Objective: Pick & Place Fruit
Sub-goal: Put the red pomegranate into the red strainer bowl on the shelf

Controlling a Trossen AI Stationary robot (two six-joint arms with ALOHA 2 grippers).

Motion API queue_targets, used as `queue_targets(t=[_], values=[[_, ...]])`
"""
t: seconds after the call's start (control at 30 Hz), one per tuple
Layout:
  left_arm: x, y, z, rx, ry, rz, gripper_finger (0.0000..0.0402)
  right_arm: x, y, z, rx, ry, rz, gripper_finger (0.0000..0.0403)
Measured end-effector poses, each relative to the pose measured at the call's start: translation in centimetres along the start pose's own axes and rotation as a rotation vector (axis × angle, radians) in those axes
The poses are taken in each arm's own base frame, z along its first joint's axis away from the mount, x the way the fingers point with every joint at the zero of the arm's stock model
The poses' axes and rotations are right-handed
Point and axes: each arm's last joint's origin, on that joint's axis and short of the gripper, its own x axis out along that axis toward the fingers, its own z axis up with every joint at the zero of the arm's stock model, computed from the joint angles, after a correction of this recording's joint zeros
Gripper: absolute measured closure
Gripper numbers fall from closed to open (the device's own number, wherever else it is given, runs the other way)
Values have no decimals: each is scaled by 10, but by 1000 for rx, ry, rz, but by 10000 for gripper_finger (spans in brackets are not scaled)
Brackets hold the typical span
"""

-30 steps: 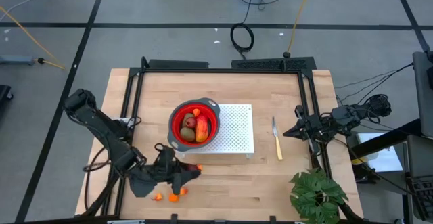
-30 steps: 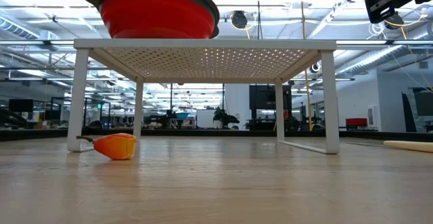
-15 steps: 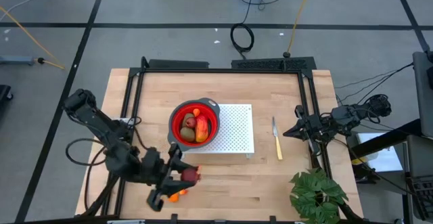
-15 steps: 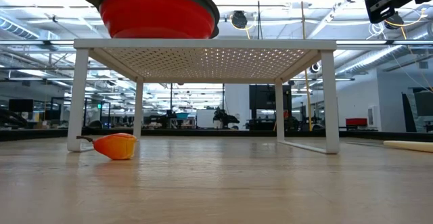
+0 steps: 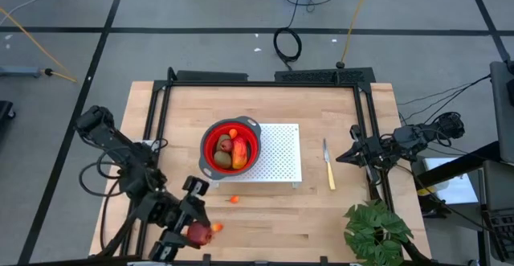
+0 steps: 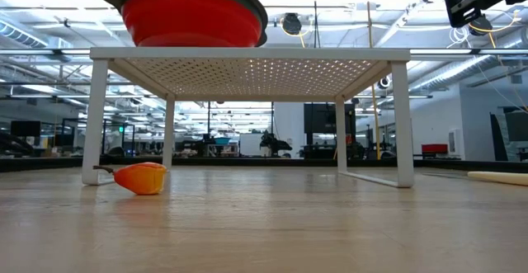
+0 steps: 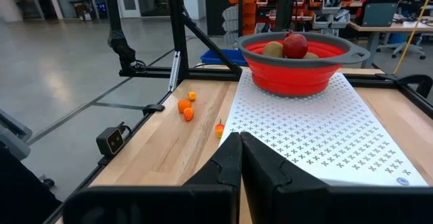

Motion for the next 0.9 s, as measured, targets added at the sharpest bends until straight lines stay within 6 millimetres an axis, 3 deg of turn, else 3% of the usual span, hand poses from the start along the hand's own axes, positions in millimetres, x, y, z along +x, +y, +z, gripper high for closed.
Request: queue_targets(t=[0.27,0.7,0.9], values=[[1,12,0,-118,-26,90,228,0,0,0,0,0,0,403],[-5,47,-1,-625,-143,693,227,0,0,0,0,0,0,403],[-8,56,-4,-874,-267,848,229,0,0,0,0,0,0,403]])
